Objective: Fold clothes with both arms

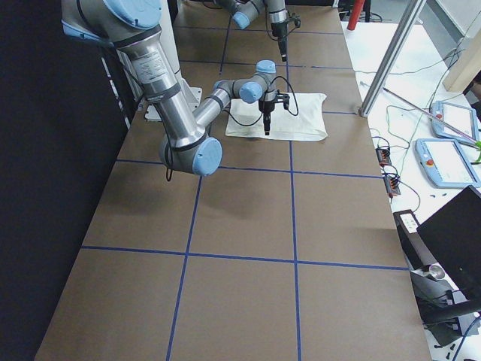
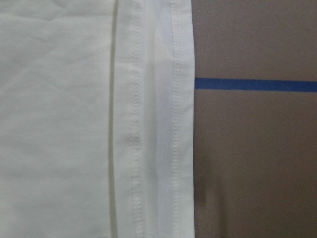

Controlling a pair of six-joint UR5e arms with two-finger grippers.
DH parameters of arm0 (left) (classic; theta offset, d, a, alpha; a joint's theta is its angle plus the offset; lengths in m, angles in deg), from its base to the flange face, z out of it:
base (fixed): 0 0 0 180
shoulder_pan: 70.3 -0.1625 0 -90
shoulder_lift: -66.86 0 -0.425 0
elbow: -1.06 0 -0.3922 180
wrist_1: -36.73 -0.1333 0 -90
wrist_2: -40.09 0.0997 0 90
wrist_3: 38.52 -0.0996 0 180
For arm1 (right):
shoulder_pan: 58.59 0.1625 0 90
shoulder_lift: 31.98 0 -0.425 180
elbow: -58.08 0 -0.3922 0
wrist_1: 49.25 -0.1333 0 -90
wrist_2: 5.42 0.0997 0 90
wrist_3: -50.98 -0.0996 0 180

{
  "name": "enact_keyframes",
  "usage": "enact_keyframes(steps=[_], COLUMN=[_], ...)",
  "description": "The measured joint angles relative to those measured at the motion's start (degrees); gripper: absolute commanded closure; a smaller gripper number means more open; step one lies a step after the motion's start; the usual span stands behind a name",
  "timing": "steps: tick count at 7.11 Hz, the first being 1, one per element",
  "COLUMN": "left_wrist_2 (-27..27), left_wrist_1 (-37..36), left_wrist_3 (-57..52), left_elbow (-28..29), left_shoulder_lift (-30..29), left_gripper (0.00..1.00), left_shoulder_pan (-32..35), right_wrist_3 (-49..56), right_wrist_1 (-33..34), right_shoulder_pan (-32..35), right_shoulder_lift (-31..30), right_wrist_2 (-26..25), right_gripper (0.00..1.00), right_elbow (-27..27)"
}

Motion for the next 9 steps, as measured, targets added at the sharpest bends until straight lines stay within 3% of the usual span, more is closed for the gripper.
enact_keyframes(steps=[3,9], left_wrist_2=[-0.02,-0.02], left_wrist_1=[0.02,0.02], left_wrist_3=[-0.32,-0.23], left_elbow=[-0.04,-0.05], left_shoulder_lift=[0.0,-0.23], left_gripper=[0.0,0.0], left_shoulder_pan=[-0.01,-0.01], right_wrist_3=[-0.01,0.87], right_wrist_1=[-1.34,-0.86], right_shoulder_pan=[0.34,3.13], right_shoulder_lift=[2.83,0.88], right_wrist_2=[0.2,2.64], right_gripper=[0.0,0.0], right_elbow=[4.67,5.62])
